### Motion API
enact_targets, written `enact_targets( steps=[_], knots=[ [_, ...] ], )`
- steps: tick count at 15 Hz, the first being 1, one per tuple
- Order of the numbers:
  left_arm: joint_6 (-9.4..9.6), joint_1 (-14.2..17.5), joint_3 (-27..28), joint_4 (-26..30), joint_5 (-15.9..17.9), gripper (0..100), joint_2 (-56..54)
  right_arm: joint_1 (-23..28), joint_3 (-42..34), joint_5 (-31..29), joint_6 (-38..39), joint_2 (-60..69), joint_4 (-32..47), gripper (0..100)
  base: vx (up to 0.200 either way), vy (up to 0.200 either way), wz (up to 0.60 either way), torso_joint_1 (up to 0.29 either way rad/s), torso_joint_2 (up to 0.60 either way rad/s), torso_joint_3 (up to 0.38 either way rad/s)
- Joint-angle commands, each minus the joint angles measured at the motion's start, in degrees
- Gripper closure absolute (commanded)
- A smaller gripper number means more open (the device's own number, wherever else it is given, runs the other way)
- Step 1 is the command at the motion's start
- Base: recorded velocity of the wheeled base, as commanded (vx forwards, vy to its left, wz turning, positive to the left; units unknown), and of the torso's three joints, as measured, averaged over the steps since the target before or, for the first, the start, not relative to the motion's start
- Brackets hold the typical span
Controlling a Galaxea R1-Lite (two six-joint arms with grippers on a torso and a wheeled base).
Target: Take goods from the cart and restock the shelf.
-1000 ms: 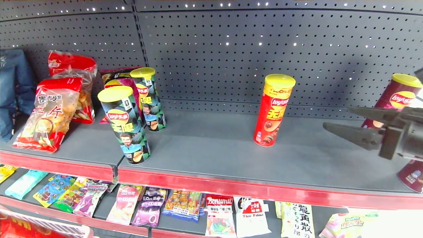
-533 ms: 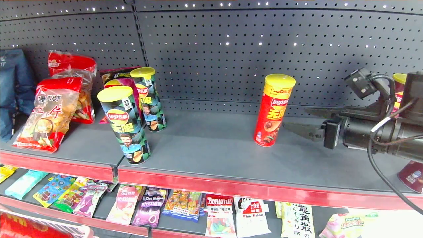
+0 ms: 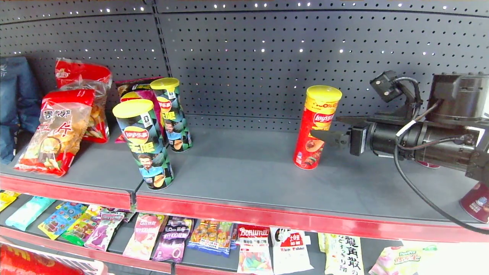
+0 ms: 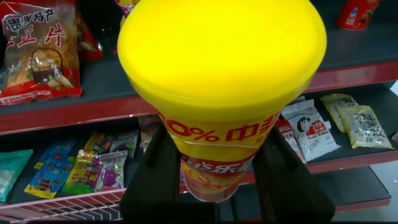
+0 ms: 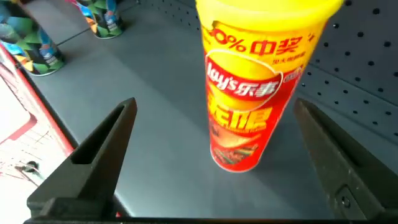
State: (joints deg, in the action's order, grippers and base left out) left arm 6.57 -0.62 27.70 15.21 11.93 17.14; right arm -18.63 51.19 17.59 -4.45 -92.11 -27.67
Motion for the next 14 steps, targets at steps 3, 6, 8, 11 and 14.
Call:
enact_targets(
  steps=[3, 6, 8, 11, 14],
  knots=[
    [0.02, 0.0, 0.0, 0.0, 0.0, 100, 0.1, 0.1, 2.2, -0.7, 0.0, -3.4, 0.0, 0, 0.000, 0.000, 0.00, 0.000, 0.00, 0.000],
    [0.02, 0.0, 0.0, 0.0, 0.0, 100, 0.1, 0.1, 3.5, -1.7, 0.0, -5.3, -0.7, 0, 0.000, 0.000, 0.00, 0.000, 0.00, 0.000],
    [0.02, 0.0, 0.0, 0.0, 0.0, 100, 0.1, 0.3, 3.9, -2.5, 0.0, -6.9, -3.2, 0, 0.000, 0.000, 0.00, 0.000, 0.00, 0.000],
    [0.02, 0.0, -0.1, 0.0, 0.0, 100, 0.0, 0.2, 4.7, -3.4, 0.6, -7.9, -4.3, 0, 0.000, 0.000, 0.00, 0.000, 0.00, 0.000],
    [0.02, 0.0, -0.2, 0.0, 0.0, 100, 0.0, 0.1, 6.6, -4.2, 0.8, -9.2, -4.4, 0, 0.000, 0.000, 0.00, 0.000, 0.00, 0.000]
  ],
)
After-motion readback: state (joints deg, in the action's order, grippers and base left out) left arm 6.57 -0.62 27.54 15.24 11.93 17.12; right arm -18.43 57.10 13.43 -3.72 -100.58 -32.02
